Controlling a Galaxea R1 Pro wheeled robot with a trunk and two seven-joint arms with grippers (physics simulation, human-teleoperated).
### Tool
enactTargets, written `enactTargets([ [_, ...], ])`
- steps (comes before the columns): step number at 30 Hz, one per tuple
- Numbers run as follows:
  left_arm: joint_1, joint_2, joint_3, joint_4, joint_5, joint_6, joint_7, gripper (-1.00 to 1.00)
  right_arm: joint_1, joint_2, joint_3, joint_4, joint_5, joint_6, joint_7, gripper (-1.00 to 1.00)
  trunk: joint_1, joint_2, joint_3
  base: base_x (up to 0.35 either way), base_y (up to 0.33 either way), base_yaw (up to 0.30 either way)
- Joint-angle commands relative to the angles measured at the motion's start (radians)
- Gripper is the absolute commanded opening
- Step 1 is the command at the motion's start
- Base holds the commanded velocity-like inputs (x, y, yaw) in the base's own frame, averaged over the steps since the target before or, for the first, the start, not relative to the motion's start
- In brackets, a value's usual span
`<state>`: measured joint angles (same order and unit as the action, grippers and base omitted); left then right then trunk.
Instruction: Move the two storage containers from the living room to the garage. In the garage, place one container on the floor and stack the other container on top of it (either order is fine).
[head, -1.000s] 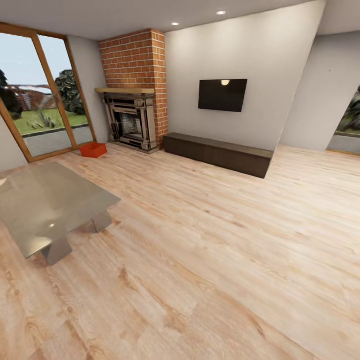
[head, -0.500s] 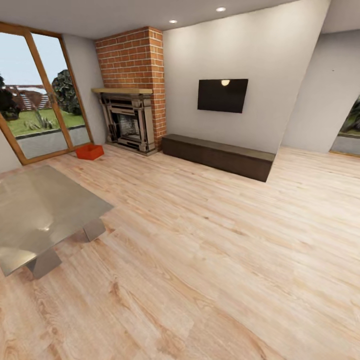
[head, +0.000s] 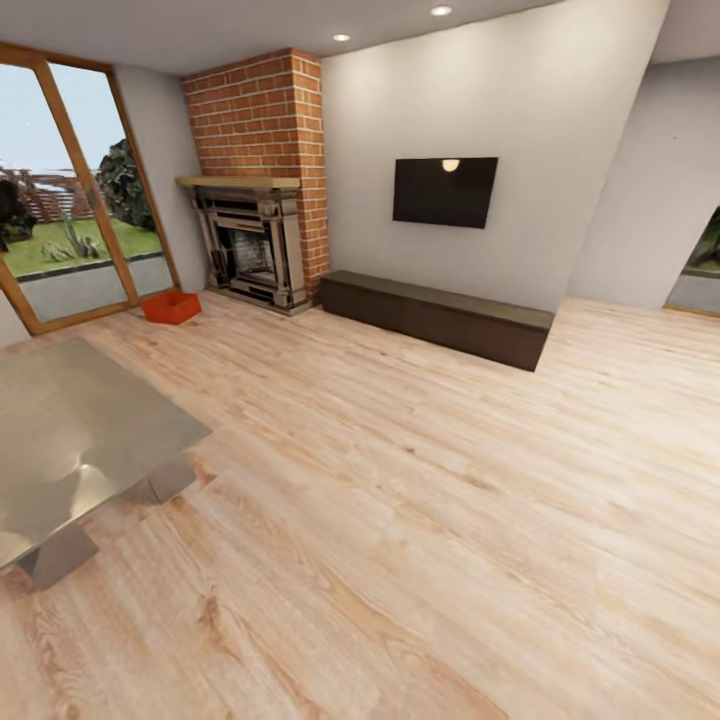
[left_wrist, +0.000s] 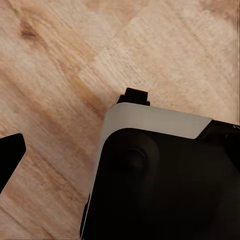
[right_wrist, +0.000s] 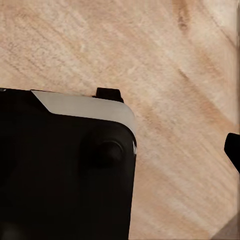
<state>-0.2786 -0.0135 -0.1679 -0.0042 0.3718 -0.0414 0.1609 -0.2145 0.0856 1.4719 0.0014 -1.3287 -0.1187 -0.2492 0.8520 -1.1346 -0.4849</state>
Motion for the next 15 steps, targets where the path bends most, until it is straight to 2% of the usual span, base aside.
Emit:
enactTargets([
  [1,-0.001,0.0,-0.008,0.001,0.009,-0.003,0.003,1.0,0.0,0.0,0.008,0.0,-0.01,-0.002,-0.002,1.0,0.001,0.0,-0.001,0.322,-0.093,0.0],
  [10,0.0,0.0,-0.008,0.001,0.009,-0.003,0.003,1.0,0.0,0.0,0.008,0.0,-0.01,-0.002,-0.002,1.0,0.001,0.0,-0.001,0.322,-0.093,0.011],
  [15,0.0,0.0,-0.008,0.001,0.009,-0.003,0.003,1.0,0.0,0.0,0.008,0.0,-0.01,-0.002,-0.002,1.0,0.001,0.0,-0.001,0.322,-0.093,0.229],
])
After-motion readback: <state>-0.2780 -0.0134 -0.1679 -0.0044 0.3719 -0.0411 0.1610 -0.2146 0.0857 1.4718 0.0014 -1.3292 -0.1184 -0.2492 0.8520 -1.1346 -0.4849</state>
